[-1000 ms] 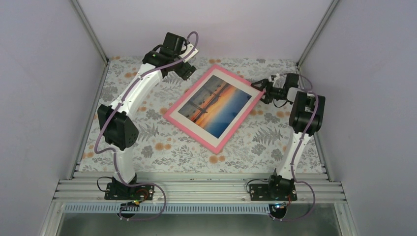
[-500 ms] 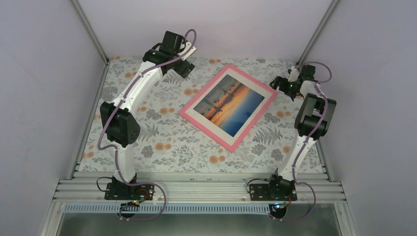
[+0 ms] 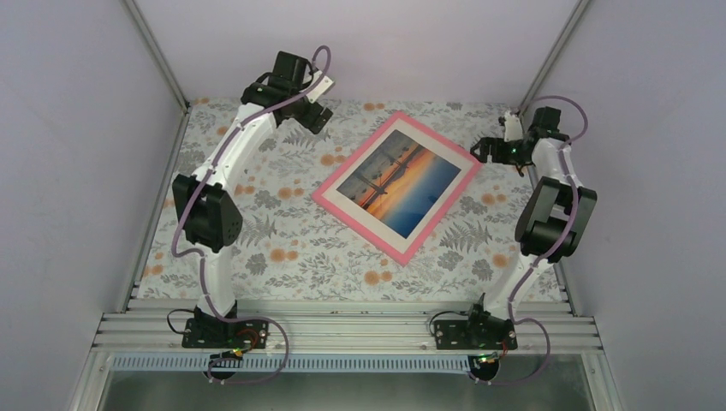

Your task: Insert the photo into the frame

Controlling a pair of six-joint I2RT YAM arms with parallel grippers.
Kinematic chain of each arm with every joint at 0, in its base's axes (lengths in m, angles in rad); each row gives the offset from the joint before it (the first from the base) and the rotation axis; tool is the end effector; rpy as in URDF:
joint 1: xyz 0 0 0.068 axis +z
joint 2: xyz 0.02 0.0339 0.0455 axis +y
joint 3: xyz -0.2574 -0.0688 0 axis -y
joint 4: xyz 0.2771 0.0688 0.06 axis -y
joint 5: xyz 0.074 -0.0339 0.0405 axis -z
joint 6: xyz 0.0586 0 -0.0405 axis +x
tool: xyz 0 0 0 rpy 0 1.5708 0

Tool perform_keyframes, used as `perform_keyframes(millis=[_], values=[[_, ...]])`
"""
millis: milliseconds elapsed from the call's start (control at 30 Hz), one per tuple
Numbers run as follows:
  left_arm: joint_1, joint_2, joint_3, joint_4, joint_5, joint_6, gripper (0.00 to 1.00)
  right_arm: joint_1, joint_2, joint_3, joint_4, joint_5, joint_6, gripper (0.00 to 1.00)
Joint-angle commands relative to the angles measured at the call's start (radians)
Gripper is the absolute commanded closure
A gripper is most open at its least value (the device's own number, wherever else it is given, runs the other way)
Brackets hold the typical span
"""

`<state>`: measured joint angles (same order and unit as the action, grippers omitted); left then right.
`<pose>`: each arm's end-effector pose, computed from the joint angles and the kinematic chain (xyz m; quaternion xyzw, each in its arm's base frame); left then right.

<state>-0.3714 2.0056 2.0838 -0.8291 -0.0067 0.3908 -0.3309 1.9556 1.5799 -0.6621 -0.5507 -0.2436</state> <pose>0.4632 -0.1800 0.3379 0.3399 0.8518 0.0069 0.3985 0.4444 -0.1203 0.1995 -0.0310 0.9306 0.1797 0.3174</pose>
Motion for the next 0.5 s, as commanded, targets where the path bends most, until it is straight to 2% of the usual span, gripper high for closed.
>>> perform_keyframes(millis=[0, 100, 233, 333, 467], values=[[0.047, 0.082, -0.014, -0.051, 0.086, -0.002, 0.01, -0.015, -0.042, -0.061, -0.182, -0.059, -0.178, 0.0], [0.077, 0.137, -0.018, -0.071, 0.112, 0.016, 0.12, -0.04, -0.052, -0.112, -0.258, -0.089, -0.206, 0.01], [0.105, 0.196, -0.047, -0.062, 0.132, 0.054, 0.26, -0.051, -0.063, -0.182, -0.268, -0.071, -0.131, 0.05], [0.108, 0.224, -0.086, -0.032, 0.118, 0.101, 0.32, -0.051, -0.07, -0.236, -0.243, -0.109, -0.081, 0.08], [0.108, 0.265, -0.123, -0.024, 0.097, 0.147, 0.4, -0.051, -0.038, -0.26, -0.204, -0.156, -0.04, 0.19]])
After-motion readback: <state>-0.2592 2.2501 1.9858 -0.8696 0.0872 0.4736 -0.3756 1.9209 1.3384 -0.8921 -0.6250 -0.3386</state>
